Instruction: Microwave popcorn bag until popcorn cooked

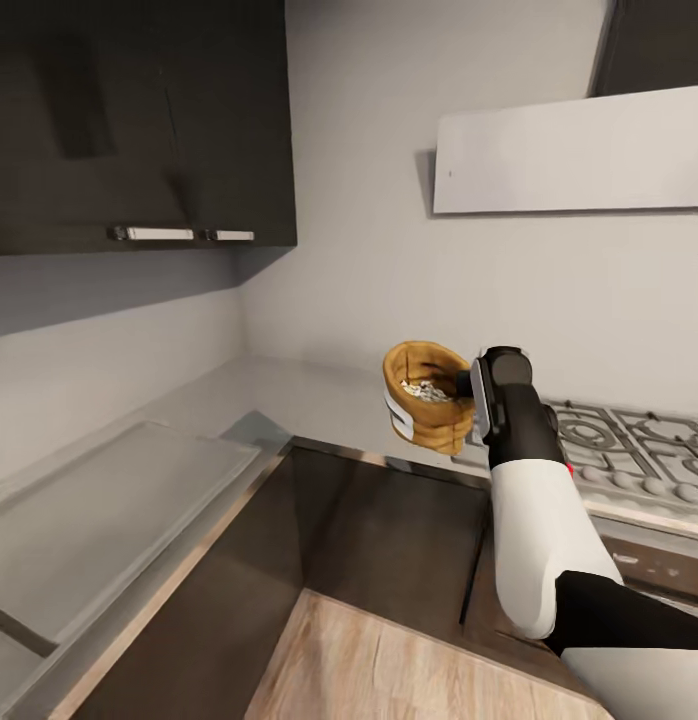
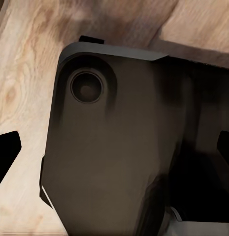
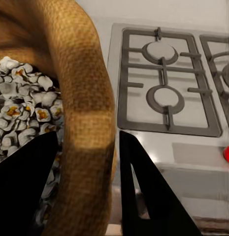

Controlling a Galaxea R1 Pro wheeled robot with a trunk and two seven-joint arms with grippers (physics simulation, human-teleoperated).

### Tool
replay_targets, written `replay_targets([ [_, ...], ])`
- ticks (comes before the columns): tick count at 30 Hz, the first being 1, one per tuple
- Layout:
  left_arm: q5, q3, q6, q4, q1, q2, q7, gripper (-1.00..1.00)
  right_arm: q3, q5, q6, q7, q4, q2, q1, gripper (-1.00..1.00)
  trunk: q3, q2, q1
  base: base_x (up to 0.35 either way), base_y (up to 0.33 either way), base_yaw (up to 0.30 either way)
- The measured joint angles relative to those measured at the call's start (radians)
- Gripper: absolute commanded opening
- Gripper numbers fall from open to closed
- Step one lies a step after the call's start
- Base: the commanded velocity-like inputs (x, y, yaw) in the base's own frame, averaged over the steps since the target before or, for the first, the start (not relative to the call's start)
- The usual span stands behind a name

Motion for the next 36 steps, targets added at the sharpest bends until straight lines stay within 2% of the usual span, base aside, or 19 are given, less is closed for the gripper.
replay_targets([
  [27,0.000,0.000,0.000,0.000,0.000,0.000,0.000,1.00,-0.004,0.008,0.000,-0.002,0.001,0.000,0.000,-1.00,0.000,0.000,0.000,-0.345,0.000,0.000],
  [36,0.000,0.000,0.000,0.000,0.000,0.000,0.000,1.00,-0.005,-0.001,0.000,-0.002,0.001,-0.003,0.000,-1.00,0.000,0.000,0.000,-0.345,0.000,0.000],
])
